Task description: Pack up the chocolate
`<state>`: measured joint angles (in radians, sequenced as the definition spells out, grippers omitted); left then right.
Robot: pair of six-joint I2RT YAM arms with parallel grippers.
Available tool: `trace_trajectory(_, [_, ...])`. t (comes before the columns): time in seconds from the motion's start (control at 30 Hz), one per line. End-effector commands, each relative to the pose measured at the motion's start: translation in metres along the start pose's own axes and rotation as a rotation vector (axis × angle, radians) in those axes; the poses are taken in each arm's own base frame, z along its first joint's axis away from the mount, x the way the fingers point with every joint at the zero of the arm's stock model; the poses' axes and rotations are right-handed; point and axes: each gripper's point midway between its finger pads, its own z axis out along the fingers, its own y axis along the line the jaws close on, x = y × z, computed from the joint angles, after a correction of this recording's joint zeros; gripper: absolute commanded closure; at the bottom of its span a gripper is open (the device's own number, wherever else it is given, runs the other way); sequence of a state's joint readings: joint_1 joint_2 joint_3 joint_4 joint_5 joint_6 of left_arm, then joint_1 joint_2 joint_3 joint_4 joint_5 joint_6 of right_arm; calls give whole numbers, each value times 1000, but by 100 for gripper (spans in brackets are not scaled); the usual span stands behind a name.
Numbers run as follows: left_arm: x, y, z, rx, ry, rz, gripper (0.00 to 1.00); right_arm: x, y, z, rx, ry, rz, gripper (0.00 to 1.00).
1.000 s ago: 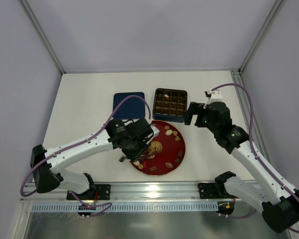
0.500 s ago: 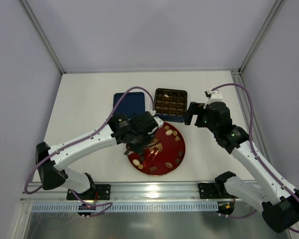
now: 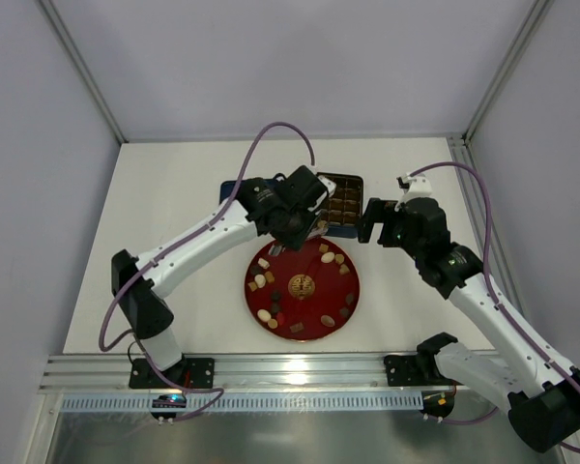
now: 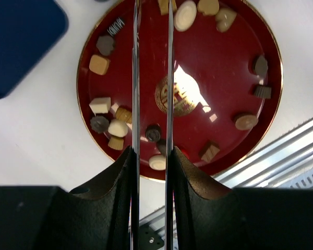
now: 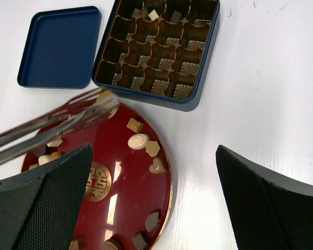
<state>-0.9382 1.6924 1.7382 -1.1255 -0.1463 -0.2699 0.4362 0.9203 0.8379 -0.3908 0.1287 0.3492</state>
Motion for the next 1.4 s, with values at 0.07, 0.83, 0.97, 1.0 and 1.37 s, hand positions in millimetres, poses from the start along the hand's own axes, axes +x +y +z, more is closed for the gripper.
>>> trace_trajectory(0.07, [-59, 7, 10, 5, -125, -23, 74, -27, 4, -12, -12, -77, 2, 0])
trace_trajectory(0.83, [-167, 18, 84, 1, -311, -82, 73, -25, 2, -12, -3, -71, 2, 0])
trace_trajectory(0.97, [-171, 16, 94, 13, -318, -81, 72, -23, 1, -11, -3, -66, 1, 0])
trace_trajectory(1.0, [-171, 16, 96, 15, -316, -82, 72, -23, 2, -11, -3, -66, 2, 0])
trace_trajectory(1.37, [-173, 12, 114, 24, -312, -76, 72, -22, 1, -9, -1, -62, -1, 0])
